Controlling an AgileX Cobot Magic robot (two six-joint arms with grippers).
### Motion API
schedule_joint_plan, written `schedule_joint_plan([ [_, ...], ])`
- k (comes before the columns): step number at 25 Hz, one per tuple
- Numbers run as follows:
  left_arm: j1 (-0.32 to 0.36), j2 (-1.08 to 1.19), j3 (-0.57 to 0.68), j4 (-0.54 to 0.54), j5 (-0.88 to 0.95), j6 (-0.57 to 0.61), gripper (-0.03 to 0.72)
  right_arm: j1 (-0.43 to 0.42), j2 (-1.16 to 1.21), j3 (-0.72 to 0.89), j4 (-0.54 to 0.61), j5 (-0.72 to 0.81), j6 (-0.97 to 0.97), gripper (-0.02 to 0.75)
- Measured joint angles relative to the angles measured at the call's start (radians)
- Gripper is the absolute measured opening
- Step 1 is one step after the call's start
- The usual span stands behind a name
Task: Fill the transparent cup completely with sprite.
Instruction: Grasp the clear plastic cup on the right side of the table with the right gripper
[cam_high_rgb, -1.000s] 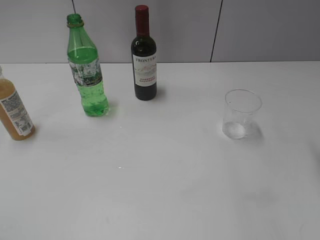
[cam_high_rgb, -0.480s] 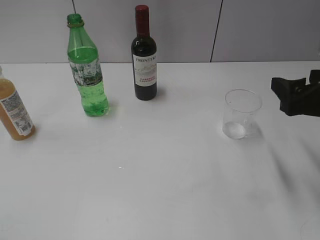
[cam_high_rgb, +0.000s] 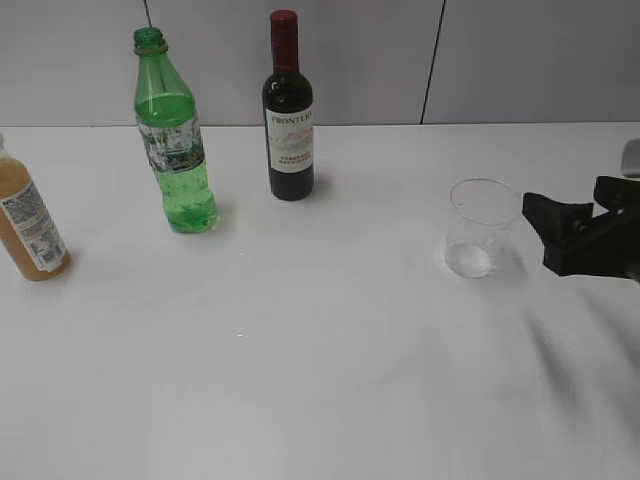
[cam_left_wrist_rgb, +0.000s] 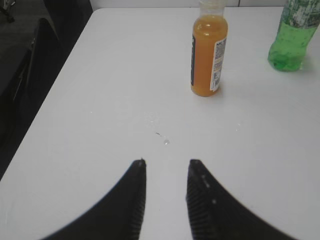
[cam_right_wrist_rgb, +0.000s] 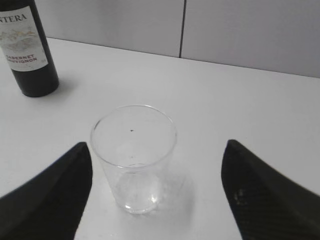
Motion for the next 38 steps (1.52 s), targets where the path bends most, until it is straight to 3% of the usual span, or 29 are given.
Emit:
schedule_joint_plan([
  [12,0.000,0.000,0.000,0.000,0.000,0.000,0.228,0.000,0.296,0.001,-0.058,-0.308,0.016,0.601],
  [23,0.000,0.000,0.000,0.000,0.000,0.000,0.228,0.000,0.397,0.002,-0.086,-0.374,0.017,0.600],
  [28,0.000,0.000,0.000,0.000,0.000,0.000,0.228,0.000,0.492,-0.010,-0.086,-0.415,0.017,0.668],
  [38,0.000,0.000,0.000,0.000,0.000,0.000,0.228,0.000,0.636,-0.092,-0.073,-0.422,0.018,0.677],
])
